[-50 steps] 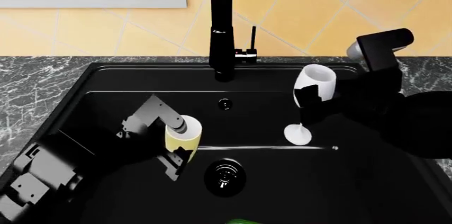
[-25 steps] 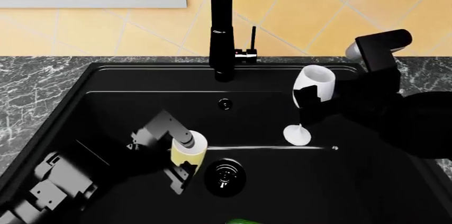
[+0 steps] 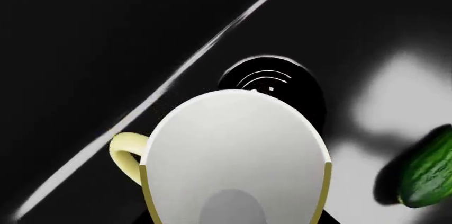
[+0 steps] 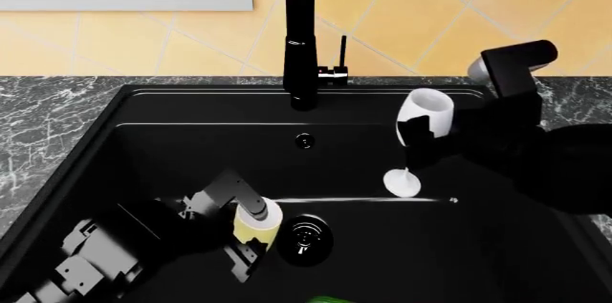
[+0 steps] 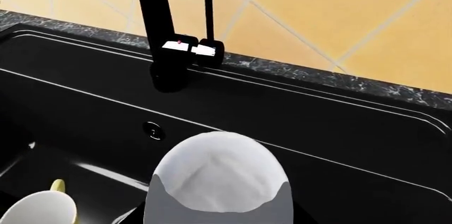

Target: Pick the cup and wine glass and place them in the sink. Then turn on the water.

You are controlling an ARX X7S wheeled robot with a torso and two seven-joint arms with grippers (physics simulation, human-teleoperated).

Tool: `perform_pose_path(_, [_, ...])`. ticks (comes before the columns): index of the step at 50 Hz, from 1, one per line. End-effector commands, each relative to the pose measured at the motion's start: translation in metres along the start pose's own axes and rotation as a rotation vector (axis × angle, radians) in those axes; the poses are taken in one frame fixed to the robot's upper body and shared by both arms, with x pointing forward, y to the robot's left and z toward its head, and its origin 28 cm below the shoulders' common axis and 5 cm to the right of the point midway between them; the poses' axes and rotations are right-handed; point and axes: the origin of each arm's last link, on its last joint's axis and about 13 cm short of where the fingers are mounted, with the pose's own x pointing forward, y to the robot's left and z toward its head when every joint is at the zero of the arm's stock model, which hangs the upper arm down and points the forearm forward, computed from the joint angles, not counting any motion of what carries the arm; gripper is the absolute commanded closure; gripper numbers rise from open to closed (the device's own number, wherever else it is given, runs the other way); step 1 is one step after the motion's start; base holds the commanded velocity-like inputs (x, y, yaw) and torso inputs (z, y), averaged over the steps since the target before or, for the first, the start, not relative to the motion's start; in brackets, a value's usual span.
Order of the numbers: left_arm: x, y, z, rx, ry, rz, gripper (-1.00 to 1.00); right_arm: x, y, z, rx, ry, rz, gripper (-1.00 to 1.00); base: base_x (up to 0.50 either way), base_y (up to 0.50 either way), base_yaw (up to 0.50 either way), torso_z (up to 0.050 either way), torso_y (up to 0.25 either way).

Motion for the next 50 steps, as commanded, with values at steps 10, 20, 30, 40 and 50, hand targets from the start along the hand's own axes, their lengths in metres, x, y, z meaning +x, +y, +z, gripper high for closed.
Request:
perform_pose_path(10, [0.007, -0.006, -0.015, -0.002, 0.055, -0.013, 1.00, 0.000, -0.001, 0.004, -0.021, -0.013, 0.001, 1.00, 0.00, 0.00, 0.00, 0.001, 0.001])
perform_pose_path(20, [0.008, -0.007, -0.019, 0.007, 0.081, -0.016, 1.00, 0.000, -0.001, 0.002, -0.018, -0.011, 0.000, 1.00, 0.00, 0.00, 0.00, 0.000, 0.000])
perform_pose_path(30, [0.009, -0.009, -0.024, 0.013, 0.109, -0.023, 1.00, 0.000, -0.001, 0.002, -0.020, -0.010, -0.001, 1.00, 0.00, 0.00, 0.00, 0.000, 0.000])
perform_pose_path(40, [0.011, -0.010, -0.029, 0.017, 0.132, -0.029, 1.00, 0.001, -0.001, 0.002, -0.019, -0.008, -0.001, 1.00, 0.00, 0.00, 0.00, 0.000, 0.000])
perform_pose_path(50, [0.009, -0.006, -0.024, 0.010, 0.119, -0.014, -1.00, 0.001, -0.001, 0.002, -0.018, -0.010, -0.001, 1.00, 0.00, 0.00, 0.00, 0.000, 0.000])
